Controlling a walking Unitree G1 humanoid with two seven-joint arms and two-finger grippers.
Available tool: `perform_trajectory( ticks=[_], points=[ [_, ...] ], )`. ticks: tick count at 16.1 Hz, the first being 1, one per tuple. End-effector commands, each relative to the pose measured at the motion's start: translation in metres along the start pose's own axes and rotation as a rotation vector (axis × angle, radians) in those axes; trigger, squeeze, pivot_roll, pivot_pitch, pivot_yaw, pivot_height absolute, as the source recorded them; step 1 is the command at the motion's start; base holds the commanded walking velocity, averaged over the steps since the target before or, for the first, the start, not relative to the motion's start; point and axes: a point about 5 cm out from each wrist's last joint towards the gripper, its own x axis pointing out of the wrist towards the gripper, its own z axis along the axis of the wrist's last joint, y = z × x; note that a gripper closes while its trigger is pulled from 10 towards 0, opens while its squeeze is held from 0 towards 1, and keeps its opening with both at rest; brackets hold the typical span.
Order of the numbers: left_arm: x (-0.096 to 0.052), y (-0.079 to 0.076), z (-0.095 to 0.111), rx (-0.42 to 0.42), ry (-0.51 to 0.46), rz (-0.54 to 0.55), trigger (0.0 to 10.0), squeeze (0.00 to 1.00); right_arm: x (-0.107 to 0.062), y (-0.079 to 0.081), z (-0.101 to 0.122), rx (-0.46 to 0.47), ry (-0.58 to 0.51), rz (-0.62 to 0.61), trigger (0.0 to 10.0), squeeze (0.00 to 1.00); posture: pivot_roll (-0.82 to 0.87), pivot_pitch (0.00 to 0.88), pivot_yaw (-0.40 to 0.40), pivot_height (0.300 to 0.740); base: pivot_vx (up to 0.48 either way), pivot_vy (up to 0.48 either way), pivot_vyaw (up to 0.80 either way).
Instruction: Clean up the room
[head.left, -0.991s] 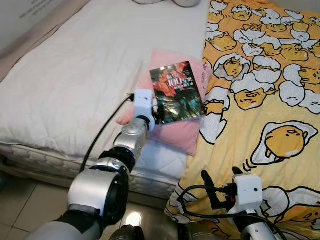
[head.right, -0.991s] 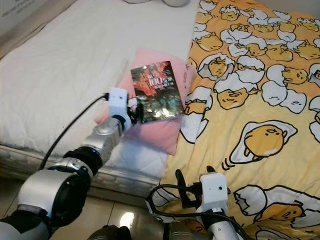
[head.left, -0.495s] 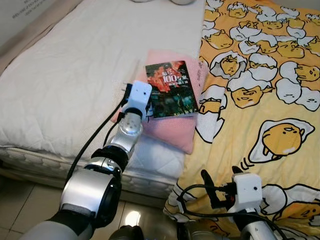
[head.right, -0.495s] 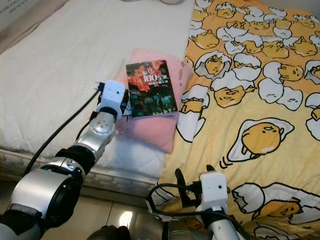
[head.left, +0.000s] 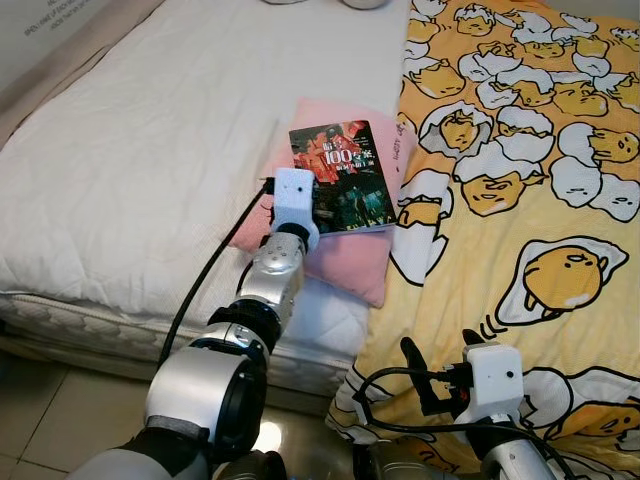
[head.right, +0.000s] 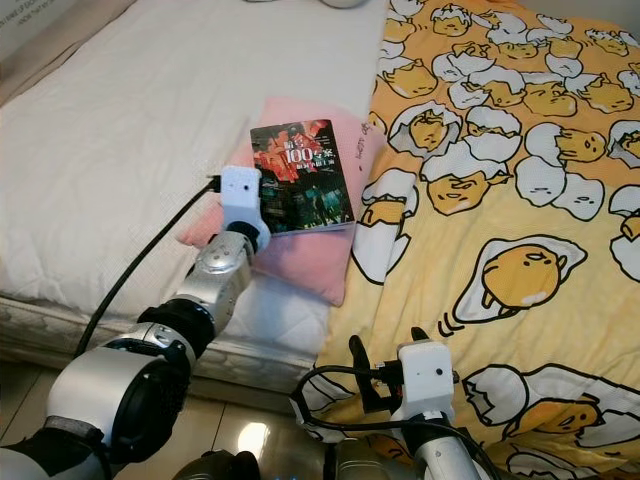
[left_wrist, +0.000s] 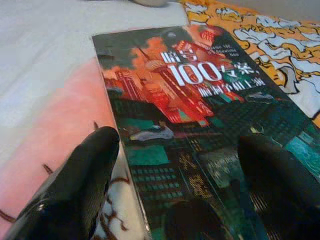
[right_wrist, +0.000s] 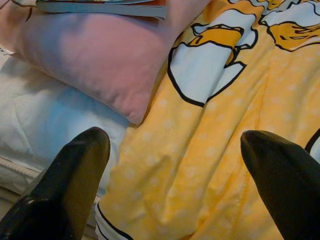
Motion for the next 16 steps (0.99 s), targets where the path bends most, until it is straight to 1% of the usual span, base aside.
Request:
perform_trajectory(
  ticks=[1, 2, 3, 4, 7, 8, 9, 11, 12, 13, 14, 15, 16],
  points=[
    [-0.001, -0.008, -0.009, 0.001, 0.065, -0.051, 10.0, 0.00, -0.002, -0.001, -0.003, -0.005, 0.016, -0.005, 10.0, 0.00, -0.24, 0.153, -0.002, 0.740, 0.000, 0.000, 0.00],
    [-0.004, -0.013, -0.018, 0.030, 0.106, -0.079, 10.0, 0.00, -0.002, -0.001, -0.003, -0.004, 0.018, -0.006, 10.0, 0.00, -0.24, 0.153, -0.003, 0.740, 0.000, 0.000, 0.00],
    [-0.006, -0.014, -0.024, 0.046, 0.143, -0.074, 10.0, 0.00, -0.002, -0.001, -0.004, -0.003, 0.020, -0.007, 10.0, 0.00, -0.24, 0.155, -0.002, 0.740, 0.000, 0.000, 0.00],
    [-0.007, -0.012, -0.029, 0.052, 0.174, -0.045, 10.0, 0.00, -0.003, -0.001, -0.004, -0.003, 0.024, -0.008, 10.0, 0.00, -0.24, 0.155, 0.001, 0.740, 0.000, 0.000, 0.00],
    [-0.008, -0.012, -0.031, 0.025, 0.190, -0.025, 10.0, 0.00, -0.003, -0.001, -0.005, -0.003, 0.027, -0.010, 10.0, 0.00, -0.25, 0.157, 0.003, 0.740, 0.000, 0.000, 0.00],
    [-0.007, -0.009, -0.030, 0.029, 0.195, 0.018, 10.0, 0.00, -0.003, 0.000, -0.005, -0.002, 0.029, -0.010, 10.0, 0.00, -0.25, 0.157, 0.005, 0.740, 0.000, 0.000, 0.00],
    [-0.006, -0.006, -0.026, 0.036, 0.171, 0.034, 10.0, 0.00, -0.003, 0.000, -0.006, -0.002, 0.031, -0.010, 10.0, 0.00, -0.25, 0.156, 0.004, 0.740, 0.000, 0.000, 0.00],
    [-0.005, -0.007, -0.025, 0.031, 0.172, 0.024, 10.0, 0.00, -0.003, 0.000, -0.006, -0.002, 0.033, -0.010, 10.0, 0.00, -0.24, 0.156, 0.004, 0.740, 0.000, 0.000, 0.00],
    [-0.006, -0.007, -0.029, 0.009, 0.198, 0.021, 10.0, 0.00, -0.003, 0.000, -0.006, -0.002, 0.034, -0.009, 10.0, 0.00, -0.24, 0.156, 0.004, 0.740, 0.000, 0.000, 0.00],
    [-0.010, -0.006, -0.038, -0.028, 0.253, 0.021, 10.0, 0.00, -0.003, 0.000, -0.007, -0.002, 0.037, -0.007, 10.0, 0.00, -0.24, 0.157, 0.001, 0.740, 0.000, 0.000, 0.00],
    [-0.011, -0.006, -0.042, -0.037, 0.275, 0.022, 10.0, 0.00, -0.003, 0.000, -0.007, -0.002, 0.038, -0.006, 10.0, 0.00, -0.24, 0.157, 0.001, 0.740, 0.000, 0.000, 0.00],
    [-0.015, -0.002, -0.051, -0.033, 0.332, 0.028, 10.0, 0.00, -0.003, 0.001, -0.007, -0.002, 0.041, -0.003, 10.0, 0.00, -0.24, 0.157, 0.001, 0.740, 0.000, 0.000, 0.00],
    [-0.017, 0.000, -0.055, -0.045, 0.358, 0.033, 7.4, 0.00, -0.003, 0.000, -0.007, -0.001, 0.042, -0.003, 10.0, 0.00, -0.24, 0.157, 0.001, 0.740, 0.000, 0.000, 0.00]
  ],
)
